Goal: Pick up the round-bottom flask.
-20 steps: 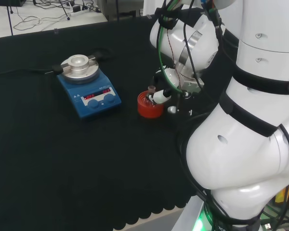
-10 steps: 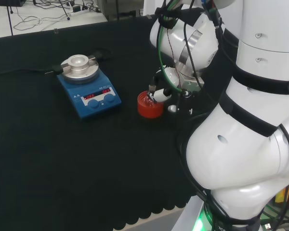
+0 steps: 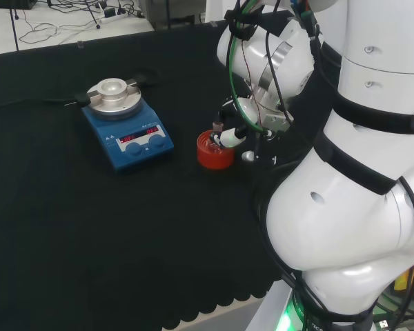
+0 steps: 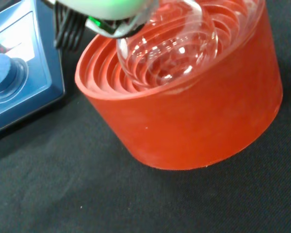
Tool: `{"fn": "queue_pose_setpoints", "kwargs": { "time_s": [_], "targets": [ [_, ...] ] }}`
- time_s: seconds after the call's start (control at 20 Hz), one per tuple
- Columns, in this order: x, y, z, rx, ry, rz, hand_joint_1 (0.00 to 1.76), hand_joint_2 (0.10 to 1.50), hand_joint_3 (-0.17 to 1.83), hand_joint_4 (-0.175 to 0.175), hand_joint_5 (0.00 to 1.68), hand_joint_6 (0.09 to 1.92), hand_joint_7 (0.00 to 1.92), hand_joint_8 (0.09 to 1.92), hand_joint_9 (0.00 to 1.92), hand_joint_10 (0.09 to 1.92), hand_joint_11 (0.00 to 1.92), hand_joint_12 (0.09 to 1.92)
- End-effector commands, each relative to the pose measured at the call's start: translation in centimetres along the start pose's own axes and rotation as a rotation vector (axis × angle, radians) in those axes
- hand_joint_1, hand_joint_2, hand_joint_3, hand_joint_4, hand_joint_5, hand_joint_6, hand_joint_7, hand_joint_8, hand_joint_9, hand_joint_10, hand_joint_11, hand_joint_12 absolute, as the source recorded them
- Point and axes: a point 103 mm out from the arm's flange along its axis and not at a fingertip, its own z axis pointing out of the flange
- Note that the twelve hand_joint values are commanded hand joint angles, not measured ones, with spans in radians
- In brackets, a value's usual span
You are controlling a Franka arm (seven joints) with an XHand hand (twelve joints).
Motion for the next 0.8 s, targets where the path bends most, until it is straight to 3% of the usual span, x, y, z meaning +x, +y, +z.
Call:
{"fn": "queue_pose_setpoints", "kwargs": {
  "time_s": [0.05,0.6,0.8],
  "targets": [
    [0.26,0.10,-0.01,0.004,-0.001,-0.010,0.90,0.65,0.63,-0.076,0.78,0.77,0.28,0.68,0.46,0.66,0.07,1.41],
    [-0.05,0.03,0.00,0.000,-0.016,0.014,0.89,0.65,0.63,-0.076,0.79,0.79,0.27,0.68,0.46,0.66,0.06,1.42],
    [0.09,0.16,-0.08,-0.004,-0.015,0.007,0.90,0.67,0.62,-0.090,0.96,0.76,0.29,0.69,0.47,0.66,0.07,1.42]
  ]
}}
